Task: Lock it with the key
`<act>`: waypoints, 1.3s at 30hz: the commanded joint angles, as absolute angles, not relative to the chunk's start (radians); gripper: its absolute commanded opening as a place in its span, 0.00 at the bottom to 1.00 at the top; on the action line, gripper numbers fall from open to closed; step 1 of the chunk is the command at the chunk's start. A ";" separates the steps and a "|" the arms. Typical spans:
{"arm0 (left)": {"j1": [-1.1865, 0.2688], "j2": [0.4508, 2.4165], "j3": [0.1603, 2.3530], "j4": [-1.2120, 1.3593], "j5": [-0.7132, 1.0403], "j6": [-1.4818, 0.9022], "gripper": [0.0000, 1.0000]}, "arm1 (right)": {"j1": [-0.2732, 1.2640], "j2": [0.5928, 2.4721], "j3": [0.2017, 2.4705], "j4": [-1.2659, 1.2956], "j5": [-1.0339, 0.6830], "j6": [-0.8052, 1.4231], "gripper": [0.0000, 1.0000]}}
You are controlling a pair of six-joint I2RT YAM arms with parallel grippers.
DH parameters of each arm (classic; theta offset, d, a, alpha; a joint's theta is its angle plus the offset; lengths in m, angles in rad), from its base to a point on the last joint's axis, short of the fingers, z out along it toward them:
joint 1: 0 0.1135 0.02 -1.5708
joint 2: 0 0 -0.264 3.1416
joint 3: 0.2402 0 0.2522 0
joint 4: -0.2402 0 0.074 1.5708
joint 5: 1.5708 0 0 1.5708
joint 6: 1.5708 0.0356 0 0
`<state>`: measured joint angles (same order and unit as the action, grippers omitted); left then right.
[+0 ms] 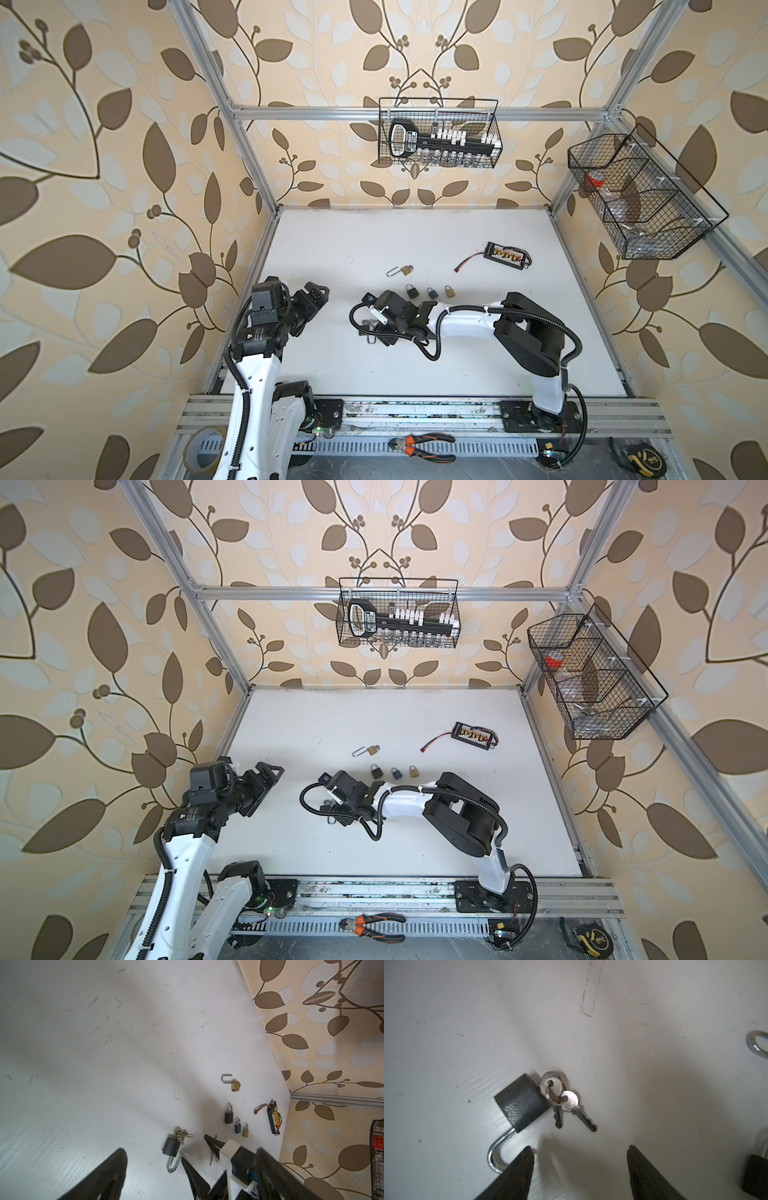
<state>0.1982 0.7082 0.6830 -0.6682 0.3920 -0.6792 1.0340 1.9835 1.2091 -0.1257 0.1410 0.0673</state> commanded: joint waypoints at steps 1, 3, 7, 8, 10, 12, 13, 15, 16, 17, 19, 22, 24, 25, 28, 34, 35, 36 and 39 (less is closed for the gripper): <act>0.207 0.696 0.703 -0.672 0.423 -0.667 0.95 | 1.034 2.009 1.238 -0.158 0.212 0.078 0.70; 0.208 0.695 0.704 -0.674 0.423 -0.667 0.95 | 1.034 2.021 1.248 -0.172 0.228 0.078 0.69; 0.209 0.691 0.715 -0.684 0.413 -0.666 0.95 | 1.035 2.024 1.247 -0.181 0.190 0.062 0.70; 0.212 0.692 0.719 -0.686 0.410 -0.666 0.95 | 1.037 2.021 1.239 -0.176 0.160 0.049 0.71; 0.218 0.693 0.729 -0.687 0.410 -0.666 0.95 | 1.040 2.019 1.229 -0.175 0.104 0.026 0.75; 0.222 0.695 0.745 -0.687 0.409 -0.667 0.95 | 1.044 2.030 1.233 -0.181 0.077 0.016 0.79; 0.224 0.698 0.750 -0.688 0.408 -0.666 0.95 | 1.046 2.035 1.233 -0.181 0.068 0.011 0.81; 0.224 0.702 0.763 -0.690 0.408 -0.664 0.95 | 1.050 2.052 1.244 -0.176 0.061 0.012 0.83; 0.224 0.704 0.767 -0.690 0.408 -0.663 0.94 | 1.051 2.062 1.253 -0.172 0.062 0.013 0.84; 0.225 0.706 0.769 -0.692 0.409 -0.662 0.94 | 1.050 2.077 1.268 -0.172 0.068 0.015 0.85; 0.225 0.706 0.770 -0.694 0.411 -0.663 0.94 | 1.051 2.109 1.300 -0.173 0.095 0.018 0.85; 0.224 0.703 0.772 -0.701 0.414 -0.661 0.94 | 1.051 2.159 1.356 -0.178 0.112 0.007 0.85; 0.225 0.700 0.776 -0.709 0.410 -0.656 0.94 | 1.049 2.188 1.384 -0.183 0.115 -0.001 0.84; 0.224 0.697 0.780 -0.714 0.408 -0.654 0.94 | 1.048 2.198 1.395 -0.184 0.115 -0.006 0.83; 0.224 0.692 0.788 -0.727 0.400 -0.646 0.94 | 1.040 2.218 1.413 -0.193 0.106 -0.016 0.80; 0.224 0.700 0.790 -0.720 0.410 -0.646 0.94 | 1.028 2.200 1.396 -0.203 0.036 -0.027 0.67; 0.224 0.702 0.789 -0.716 0.415 -0.648 0.94 | 1.028 2.196 1.388 -0.201 0.019 -0.030 0.65; 0.224 0.705 0.786 -0.710 0.421 -0.649 0.94 | 1.028 2.190 1.380 -0.198 0.000 -0.033 0.63; 0.225 0.713 0.776 -0.695 0.435 -0.655 0.94 | 1.026 2.191 1.369 -0.197 -0.037 -0.038 0.57</act>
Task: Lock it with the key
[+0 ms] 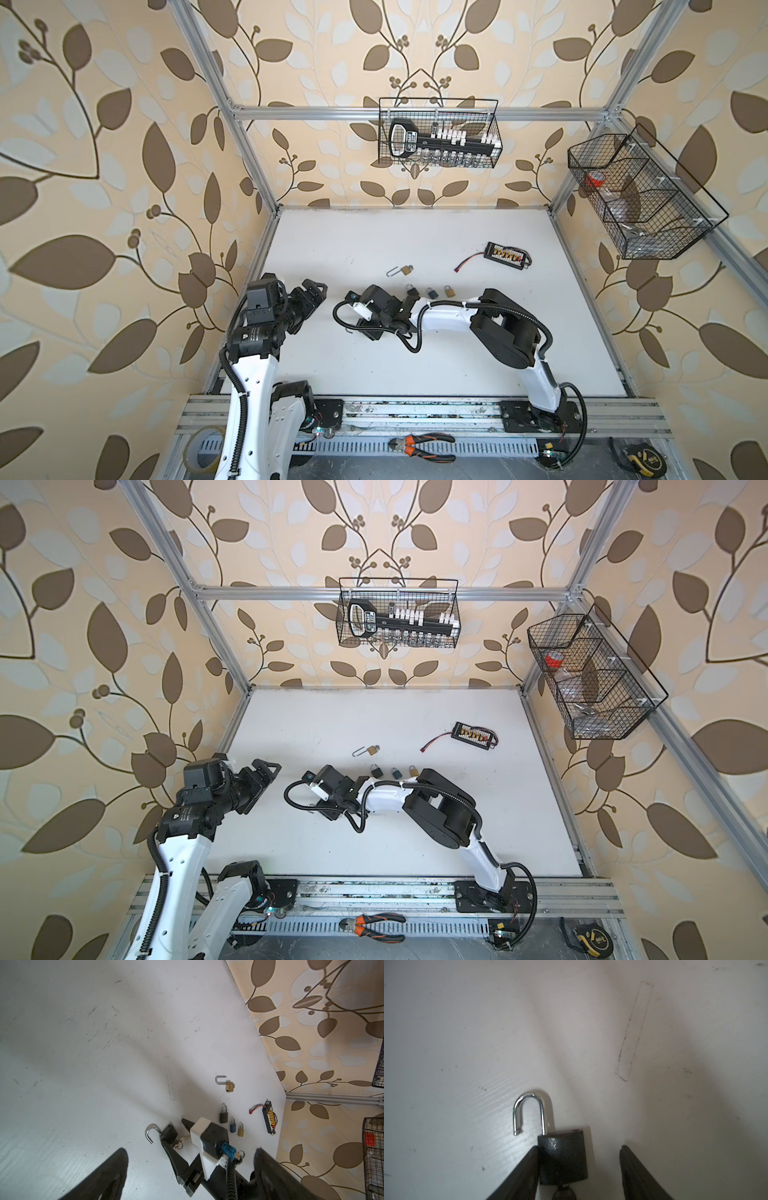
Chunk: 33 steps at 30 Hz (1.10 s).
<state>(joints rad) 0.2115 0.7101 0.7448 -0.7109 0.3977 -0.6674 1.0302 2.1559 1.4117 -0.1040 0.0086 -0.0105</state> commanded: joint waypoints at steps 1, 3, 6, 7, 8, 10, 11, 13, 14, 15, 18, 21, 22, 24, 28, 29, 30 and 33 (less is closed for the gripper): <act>0.225 0.715 0.775 -0.693 0.438 -0.658 0.94 | 1.026 2.191 1.368 -0.196 -0.042 -0.038 0.56; 0.224 0.714 0.773 -0.692 0.440 -0.655 0.93 | 1.025 2.195 1.368 -0.192 -0.051 -0.038 0.53; 0.225 0.710 0.769 -0.693 0.442 -0.652 0.93 | 1.026 2.197 1.369 -0.192 -0.051 -0.038 0.49; 0.224 0.709 0.766 -0.694 0.443 -0.652 0.93 | 1.025 2.198 1.369 -0.192 -0.050 -0.039 0.48; 0.224 0.708 0.764 -0.694 0.445 -0.651 0.93 | 1.025 2.197 1.368 -0.192 -0.049 -0.041 0.46; 0.224 0.704 0.759 -0.693 0.446 -0.653 0.93 | 1.023 2.199 1.371 -0.193 -0.049 -0.043 0.42; 0.225 0.704 0.756 -0.693 0.448 -0.653 0.93 | 1.021 2.199 1.370 -0.190 -0.051 -0.043 0.40; 0.224 0.700 0.755 -0.694 0.449 -0.653 0.93 | 1.020 2.199 1.370 -0.192 -0.055 -0.041 0.36; 0.225 0.701 0.755 -0.693 0.449 -0.653 0.93 | 1.020 2.197 1.371 -0.191 -0.055 -0.041 0.35; 0.225 0.702 0.755 -0.693 0.449 -0.653 0.93 | 1.020 2.194 1.370 -0.190 -0.056 -0.040 0.34; 0.224 0.705 0.751 -0.685 0.455 -0.655 0.93 | 1.019 2.181 1.358 -0.186 -0.052 -0.036 0.29; 0.224 0.712 0.743 -0.662 0.483 -0.658 0.93 | 1.017 2.139 1.338 -0.169 -0.046 -0.023 0.24; 0.224 0.713 0.740 -0.651 0.499 -0.655 0.93 | 1.015 2.117 1.328 -0.162 -0.046 -0.016 0.24; 0.225 0.718 0.731 -0.604 0.567 -0.648 0.94 | 1.007 2.051 1.300 -0.140 -0.044 0.002 0.19; 0.224 0.716 0.690 -0.415 0.776 -0.690 0.91 | 0.992 1.869 1.207 -0.075 -0.031 0.039 0.09; 0.221 0.706 0.672 -0.353 0.824 -0.720 0.91 | 0.986 1.816 1.176 -0.054 -0.020 0.051 0.05; 0.217 0.693 0.660 -0.302 0.844 -0.745 0.91 | 0.980 1.766 1.144 -0.037 -0.009 0.063 0.01; 0.173 0.671 0.665 -0.216 0.865 -0.761 0.92 | 0.967 1.625 1.051 0.003 0.011 0.092 0.00</act>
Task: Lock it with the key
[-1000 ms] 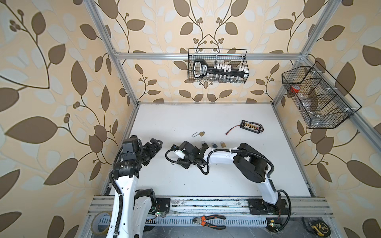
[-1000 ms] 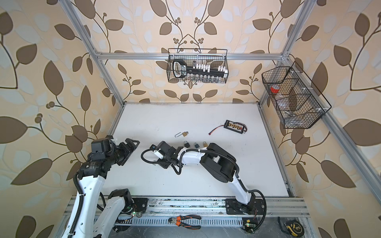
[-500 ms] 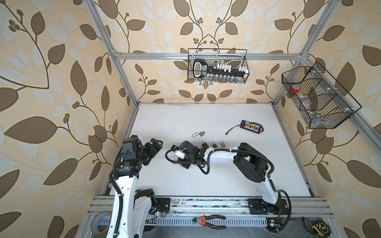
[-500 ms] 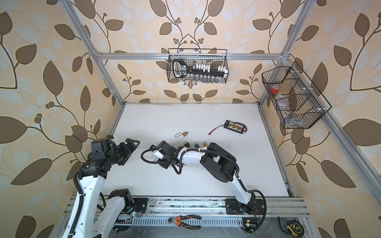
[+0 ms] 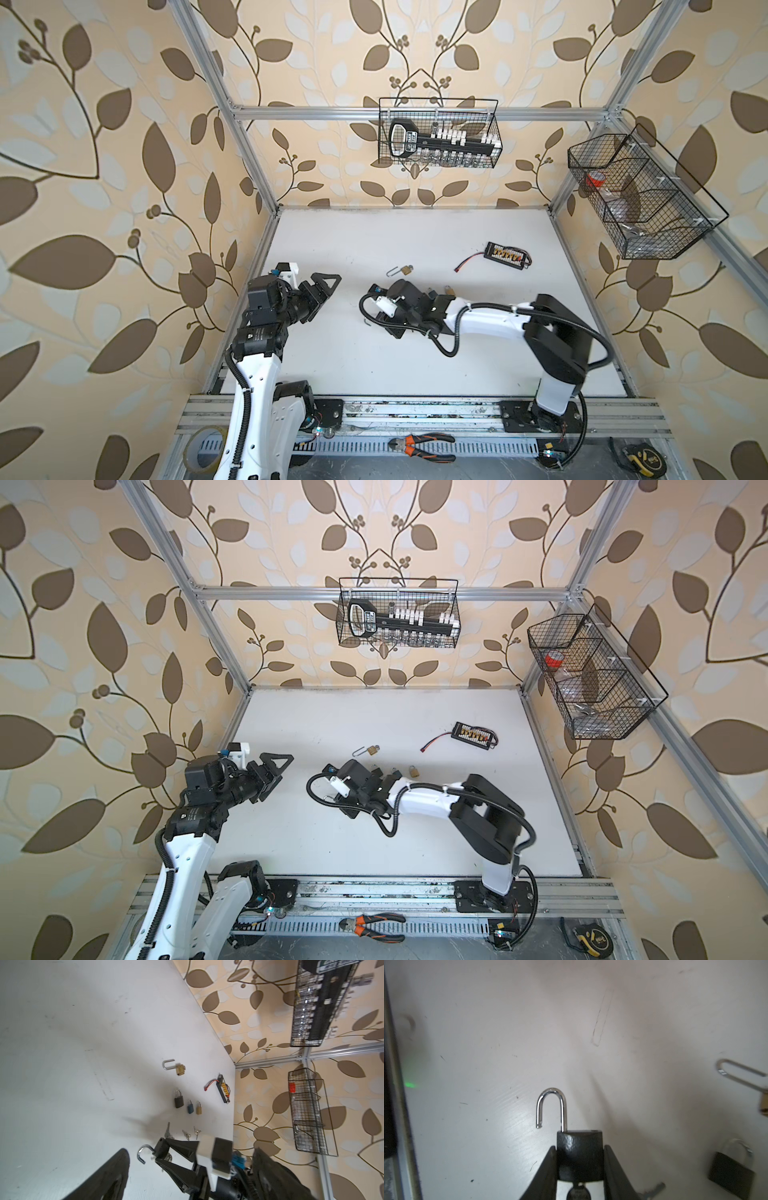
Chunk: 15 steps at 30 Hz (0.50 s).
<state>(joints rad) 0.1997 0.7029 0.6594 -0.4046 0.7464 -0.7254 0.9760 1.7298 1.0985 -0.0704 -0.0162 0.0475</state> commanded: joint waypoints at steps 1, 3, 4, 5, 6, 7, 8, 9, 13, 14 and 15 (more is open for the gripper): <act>0.148 0.671 0.672 -0.194 0.864 -0.763 0.92 | 0.963 1.580 1.021 0.014 0.008 0.097 0.00; 0.087 0.677 0.677 -0.136 0.862 -0.775 0.91 | 0.959 1.495 0.966 0.045 -0.007 0.095 0.00; 0.046 0.688 0.679 -0.103 0.856 -0.781 0.91 | 0.957 1.451 0.937 0.064 -0.004 0.098 0.00; 0.006 0.699 0.681 -0.077 0.845 -0.784 0.91 | 0.956 1.415 0.920 0.073 0.000 0.101 0.00; -0.042 0.715 0.685 -0.054 0.831 -0.782 0.90 | 0.954 1.378 0.901 0.081 0.000 0.100 0.00; -0.092 0.732 0.691 -0.033 0.816 -0.777 0.89 | 0.952 1.345 0.887 0.086 0.003 0.096 0.00; -0.135 0.749 0.697 -0.023 0.799 -0.770 0.87 | 0.952 1.320 0.878 0.087 0.013 0.094 0.00; -0.185 0.771 0.707 -0.018 0.777 -0.755 0.86 | 0.951 1.293 0.868 0.088 0.022 0.091 0.00; -0.334 0.842 0.726 0.017 0.717 -0.722 0.81 | 0.928 1.216 0.846 0.087 -0.002 0.094 0.00; -0.352 0.852 0.724 0.034 0.713 -0.723 0.80 | 0.916 1.208 0.845 0.080 -0.029 0.101 0.00; -0.370 0.864 0.724 0.050 0.709 -0.723 0.79 | 0.902 1.197 0.846 0.073 -0.058 0.110 0.00</act>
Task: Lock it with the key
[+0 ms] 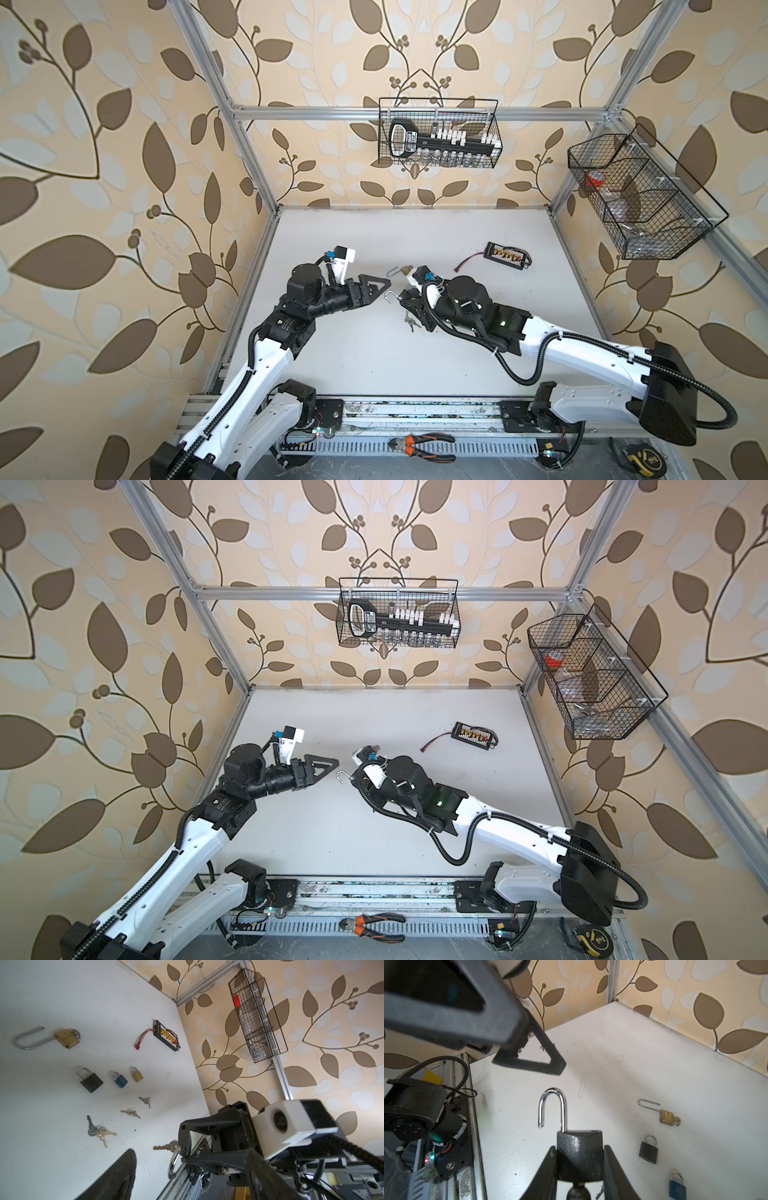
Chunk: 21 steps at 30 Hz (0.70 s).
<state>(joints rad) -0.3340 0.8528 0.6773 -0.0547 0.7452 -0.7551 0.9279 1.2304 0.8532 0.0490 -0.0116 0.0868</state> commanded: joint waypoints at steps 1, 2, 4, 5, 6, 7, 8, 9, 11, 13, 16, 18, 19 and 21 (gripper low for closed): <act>-0.382 0.875 0.724 0.062 0.706 -0.721 0.79 | 0.890 1.186 0.847 0.068 -0.084 0.118 0.00; -0.389 0.881 0.727 0.070 0.703 -0.719 0.78 | 0.883 1.177 0.846 0.067 -0.101 0.126 0.00; -0.402 0.898 0.733 0.081 0.707 -0.714 0.74 | 0.867 1.159 0.841 0.067 -0.136 0.142 0.00; -0.407 0.904 0.735 0.084 0.709 -0.712 0.73 | 0.860 1.154 0.836 0.067 -0.150 0.145 0.00; -0.412 0.911 0.739 0.085 0.711 -0.708 0.71 | 0.856 1.151 0.835 0.067 -0.166 0.147 0.00; -0.418 0.916 0.742 0.086 0.712 -0.704 0.69 | 0.854 1.152 0.836 0.061 -0.177 0.146 0.00; -0.422 0.922 0.746 0.087 0.715 -0.703 0.68 | 0.853 1.155 0.838 0.056 -0.188 0.146 0.00; -0.427 0.927 0.750 0.087 0.716 -0.700 0.67 | 0.853 1.159 0.840 0.053 -0.202 0.146 0.00; -0.437 0.937 0.756 0.086 0.717 -0.697 0.64 | 0.853 1.168 0.844 0.045 -0.233 0.146 0.00; -0.444 0.945 0.758 0.089 0.715 -0.695 0.57 | 0.853 1.181 0.850 0.039 -0.249 0.146 0.00; -0.451 0.947 0.759 0.089 0.706 -0.695 0.49 | 0.853 1.190 0.853 0.038 -0.256 0.146 0.00; -0.453 0.946 0.759 0.085 0.701 -0.695 0.44 | 0.853 1.190 0.853 0.037 -0.247 0.147 0.00; -0.453 0.944 0.759 0.081 0.697 -0.692 0.41 | 0.853 1.189 0.854 0.037 -0.242 0.146 0.00; -0.453 0.939 0.758 0.073 0.688 -0.690 0.37 | 0.853 1.187 0.855 0.036 -0.232 0.144 0.00</act>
<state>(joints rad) -0.4458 0.9504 0.7189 0.0387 0.6991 -0.7074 0.8551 1.1862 0.8490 0.0303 -0.2218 0.1383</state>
